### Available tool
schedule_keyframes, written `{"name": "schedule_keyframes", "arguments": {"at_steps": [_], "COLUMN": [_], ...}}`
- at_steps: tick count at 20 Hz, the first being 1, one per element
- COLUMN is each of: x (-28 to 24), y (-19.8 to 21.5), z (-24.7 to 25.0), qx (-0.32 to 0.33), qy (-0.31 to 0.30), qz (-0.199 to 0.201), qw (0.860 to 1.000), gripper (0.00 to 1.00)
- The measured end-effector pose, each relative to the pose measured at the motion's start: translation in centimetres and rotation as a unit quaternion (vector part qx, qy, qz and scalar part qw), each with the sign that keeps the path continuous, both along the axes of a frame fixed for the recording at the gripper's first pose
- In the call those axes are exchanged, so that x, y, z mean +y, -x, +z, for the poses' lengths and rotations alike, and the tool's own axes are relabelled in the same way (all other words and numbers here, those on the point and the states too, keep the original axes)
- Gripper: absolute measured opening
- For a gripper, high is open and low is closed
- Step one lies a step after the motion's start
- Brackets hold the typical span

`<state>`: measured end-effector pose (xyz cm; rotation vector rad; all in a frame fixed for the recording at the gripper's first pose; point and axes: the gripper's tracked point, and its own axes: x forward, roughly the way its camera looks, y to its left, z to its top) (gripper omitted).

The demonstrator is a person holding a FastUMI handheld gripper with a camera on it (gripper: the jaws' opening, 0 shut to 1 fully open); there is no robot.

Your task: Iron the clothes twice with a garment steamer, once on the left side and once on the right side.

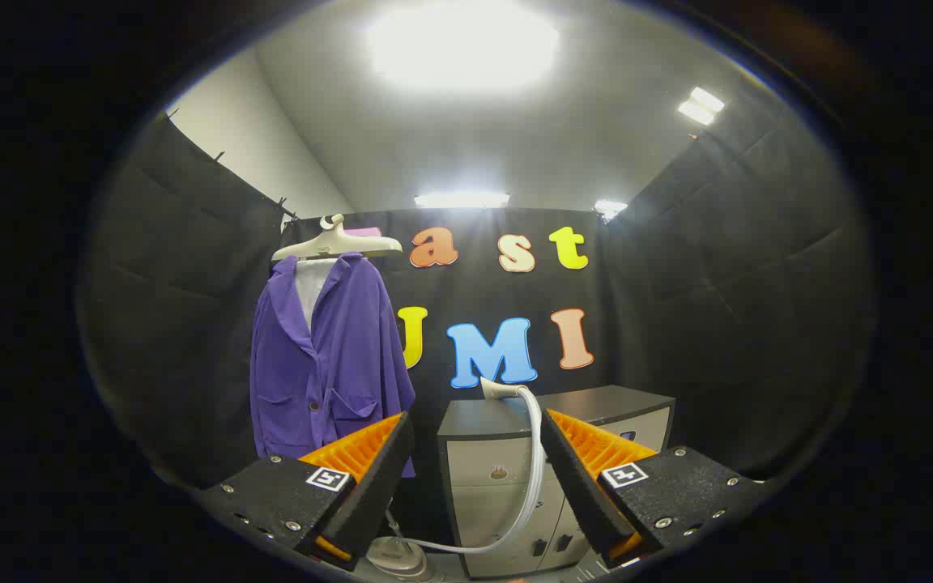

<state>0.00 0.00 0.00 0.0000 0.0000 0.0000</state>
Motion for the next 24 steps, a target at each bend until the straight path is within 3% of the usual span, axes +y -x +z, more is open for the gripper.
{"name": "schedule_keyframes", "arguments": {"at_steps": [24], "x": [-1.9], "y": [1.0], "z": [0.6], "qx": [0.010], "qy": [-0.018], "qz": [0.002], "qw": [1.000], "gripper": [0.96]}}
